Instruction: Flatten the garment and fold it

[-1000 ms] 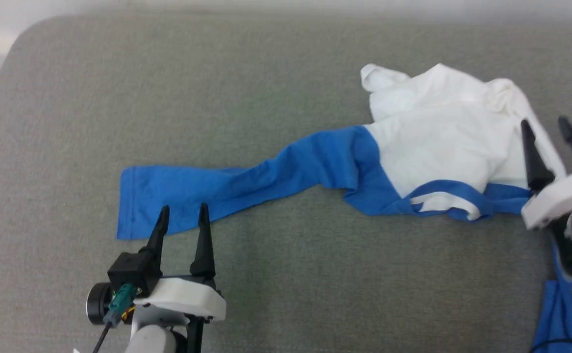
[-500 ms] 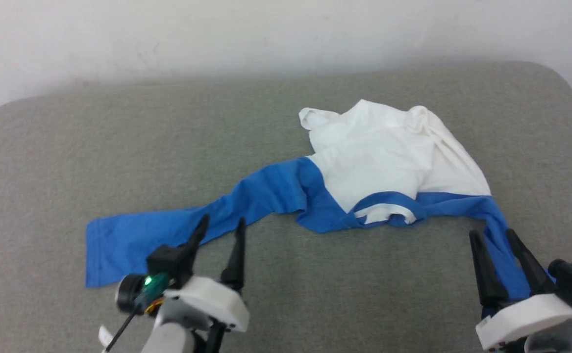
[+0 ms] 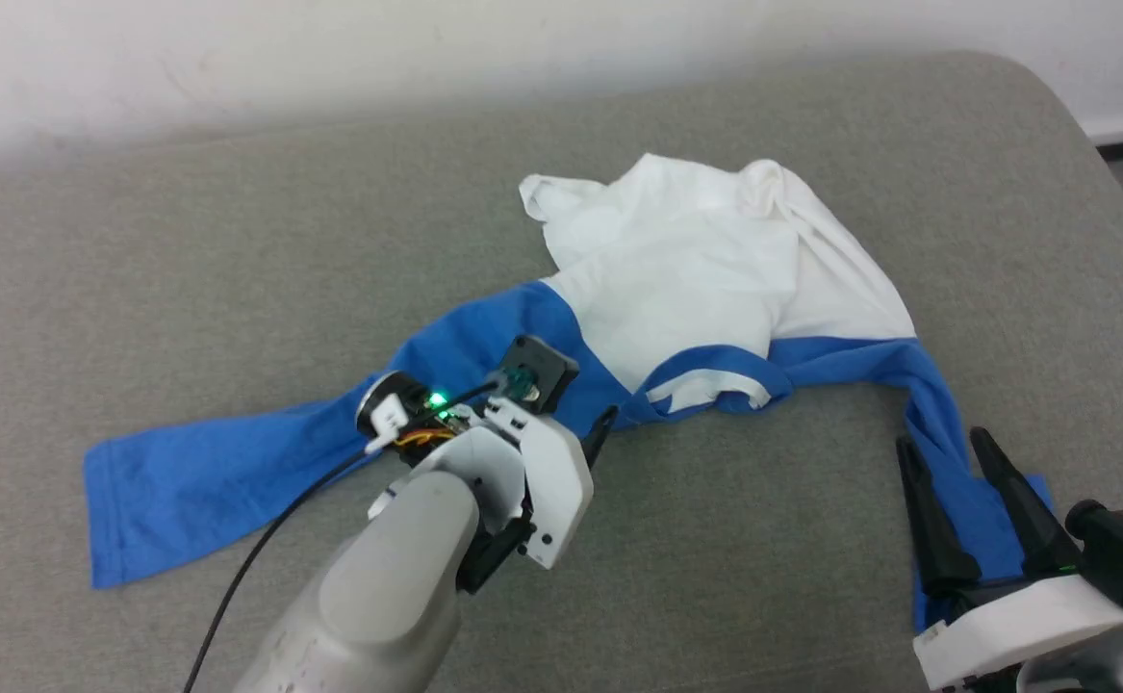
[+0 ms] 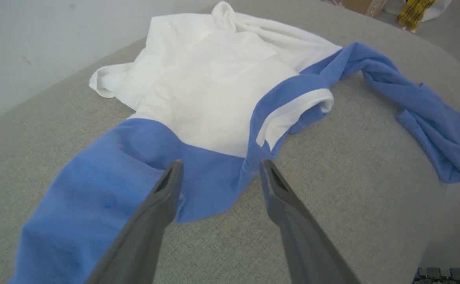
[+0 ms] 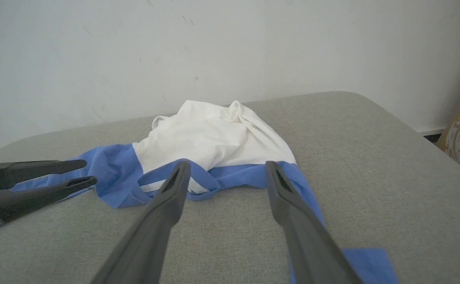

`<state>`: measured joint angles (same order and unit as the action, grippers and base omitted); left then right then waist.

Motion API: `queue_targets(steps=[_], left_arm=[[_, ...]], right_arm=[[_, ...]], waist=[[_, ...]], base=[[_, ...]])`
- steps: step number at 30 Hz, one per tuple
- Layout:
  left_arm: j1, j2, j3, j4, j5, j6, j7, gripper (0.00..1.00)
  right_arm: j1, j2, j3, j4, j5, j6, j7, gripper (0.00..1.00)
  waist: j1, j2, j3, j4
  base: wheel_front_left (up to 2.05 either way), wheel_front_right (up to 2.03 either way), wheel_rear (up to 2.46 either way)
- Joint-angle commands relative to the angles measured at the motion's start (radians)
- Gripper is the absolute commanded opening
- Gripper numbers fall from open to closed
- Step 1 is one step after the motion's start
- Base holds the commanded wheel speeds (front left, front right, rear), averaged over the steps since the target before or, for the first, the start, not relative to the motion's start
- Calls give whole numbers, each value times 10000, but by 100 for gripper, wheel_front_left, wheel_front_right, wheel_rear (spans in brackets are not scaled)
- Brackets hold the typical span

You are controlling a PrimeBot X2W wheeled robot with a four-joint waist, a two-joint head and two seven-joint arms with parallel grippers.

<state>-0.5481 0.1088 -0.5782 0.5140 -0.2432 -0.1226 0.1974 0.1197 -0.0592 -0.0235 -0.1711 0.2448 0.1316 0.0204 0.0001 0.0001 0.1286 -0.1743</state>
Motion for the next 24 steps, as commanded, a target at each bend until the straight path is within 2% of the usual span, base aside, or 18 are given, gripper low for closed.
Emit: queue_targets(steps=[1,8,14,15,16,17,18,24], left_arm=[[-462,57,-285,457,-11,-60,263,100],[-1707,210,-1607,2336,-363,-77,1534,100],[-2428,219,-2981,3826,-778,-78,3242,100],[-2491,211,-3158,3974,-884,-79,3423,87],[-2536,200,-3274,4100,-1020,-79,3539,50],[-2573,194,-3331,4206,-1163,-79,3581,18],[-2609,191,-3300,4305,-1311,-79,3543,0],[-2363,214,-2870,4851,-2130,-24,2950,0]], right_arm=[[-74,43,66,-57,42,-9,1,100],[-216,70,246,26,238,-9,-88,100],[-331,79,318,196,365,-9,-122,100],[-347,80,334,206,395,-9,-123,100],[-364,81,356,208,421,-9,-124,100],[-376,82,381,212,457,-9,-120,100],[-384,83,397,222,491,-9,-116,100],[-277,87,321,405,616,-9,-22,100]], waist=[[-1,-1,440,-330],[-1,-1,870,-590],[-1,-1,1056,-704],[-1,-1,1079,-719],[-1,-1,1100,-737],[-1,-1,1113,-756],[-1,-1,1118,-772],[-1,-1,866,-729]], base=[[0,0,0],[0,0,0],[0,0,0],[0,0,0],[0,0,0],[0,0,0],[0,0,0],[0,0,0]])
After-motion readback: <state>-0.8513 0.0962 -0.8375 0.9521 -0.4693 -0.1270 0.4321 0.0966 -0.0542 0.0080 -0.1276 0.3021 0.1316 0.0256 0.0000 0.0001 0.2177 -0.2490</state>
